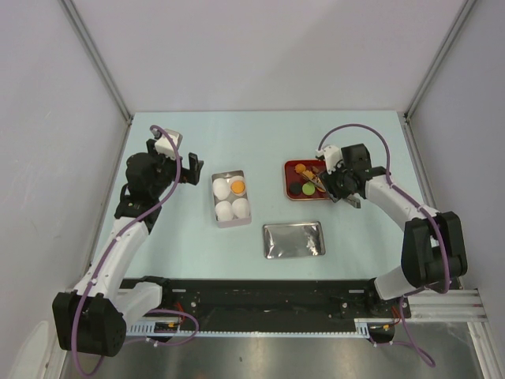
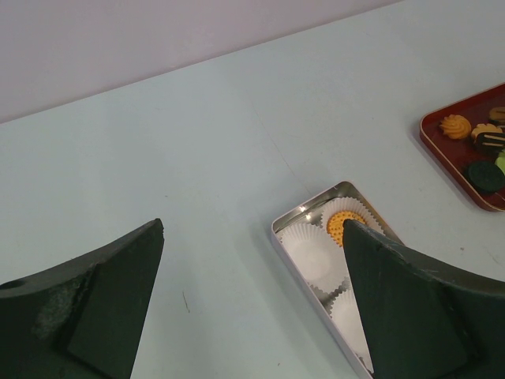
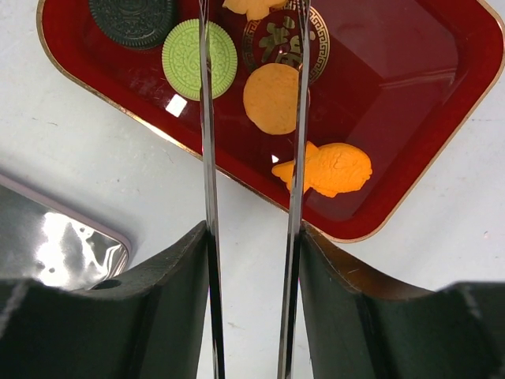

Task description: Pack the cookies

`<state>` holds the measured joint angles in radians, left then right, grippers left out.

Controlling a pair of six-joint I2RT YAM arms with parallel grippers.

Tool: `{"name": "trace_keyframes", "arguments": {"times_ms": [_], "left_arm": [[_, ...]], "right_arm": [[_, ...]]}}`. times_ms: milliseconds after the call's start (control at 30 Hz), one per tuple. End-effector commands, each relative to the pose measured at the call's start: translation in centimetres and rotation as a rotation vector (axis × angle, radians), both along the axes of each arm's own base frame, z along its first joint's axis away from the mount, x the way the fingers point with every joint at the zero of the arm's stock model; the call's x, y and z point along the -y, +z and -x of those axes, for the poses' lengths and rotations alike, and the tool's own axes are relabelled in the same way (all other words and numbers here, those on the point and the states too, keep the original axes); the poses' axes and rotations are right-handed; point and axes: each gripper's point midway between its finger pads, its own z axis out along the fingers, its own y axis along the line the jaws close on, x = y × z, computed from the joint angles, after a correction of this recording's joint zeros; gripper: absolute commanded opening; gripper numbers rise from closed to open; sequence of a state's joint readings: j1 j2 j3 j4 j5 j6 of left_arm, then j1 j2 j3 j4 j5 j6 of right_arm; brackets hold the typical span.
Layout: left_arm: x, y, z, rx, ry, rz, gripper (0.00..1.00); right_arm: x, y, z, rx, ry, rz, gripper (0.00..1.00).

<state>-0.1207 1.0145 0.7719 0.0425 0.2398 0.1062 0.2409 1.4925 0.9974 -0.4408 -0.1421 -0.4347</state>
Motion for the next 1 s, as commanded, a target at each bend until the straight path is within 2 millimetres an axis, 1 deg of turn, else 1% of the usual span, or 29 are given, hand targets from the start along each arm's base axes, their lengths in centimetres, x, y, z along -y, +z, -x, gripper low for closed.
{"name": "trace_keyframes", "arguments": {"times_ms": [0, 267, 433, 567, 633, 767, 867, 900, 967], "left_arm": [[0.4, 0.8, -0.1, 0.035, -0.022, -0.004, 1.00], [0.4, 0.8, -0.2, 0.033, -0.023, -0.004, 1.00], [0.4, 0.8, -0.1, 0.034, -0.022, -0.006, 1.00], [0.4, 0.8, -0.2, 0.035, -0.019, -0.005, 1.00], [0.4, 0.8, -0.2, 0.032, -0.022, -0.005, 1.00], [0.4, 0.8, -0.2, 0.034, -0.020, -0.005, 1.00], [0.4, 0.8, -0.2, 0.035, -0.019, -0.005, 1.00], [0.4, 0.9, -0.2, 0.036, -0.020, -0.003, 1.00], [0.4, 0.9, -0.2, 0.034, -0.017, -0.002, 1.00]], "right_arm": [[-0.5, 1.5, -1.8, 0.063, 0.000, -0.008, 0.49], [-0.6, 1.9, -2.0, 0.079, 0.004, -0.009, 0.38], [-0.7, 3.6, -2.1, 0.128, 0.001, -0.024, 0.33], [-1.0, 5.4, -1.9, 0.157, 0.001, -0.046, 0.33], [-1.2, 6.6, -1.9, 0.181, 0.002, -0.065, 0.33], [-2.1, 8.4, -1.8, 0.223, 0.015, -0.087, 0.32], [-3.5, 9.8, -1.7, 0.248, 0.042, -0.109, 0.32], [-4.5, 10.1, -1.5, 0.253, 0.066, -0.116, 0.33], [-5.6, 10.9, -1.5, 0.269, 0.089, -0.128, 0.33]]}}
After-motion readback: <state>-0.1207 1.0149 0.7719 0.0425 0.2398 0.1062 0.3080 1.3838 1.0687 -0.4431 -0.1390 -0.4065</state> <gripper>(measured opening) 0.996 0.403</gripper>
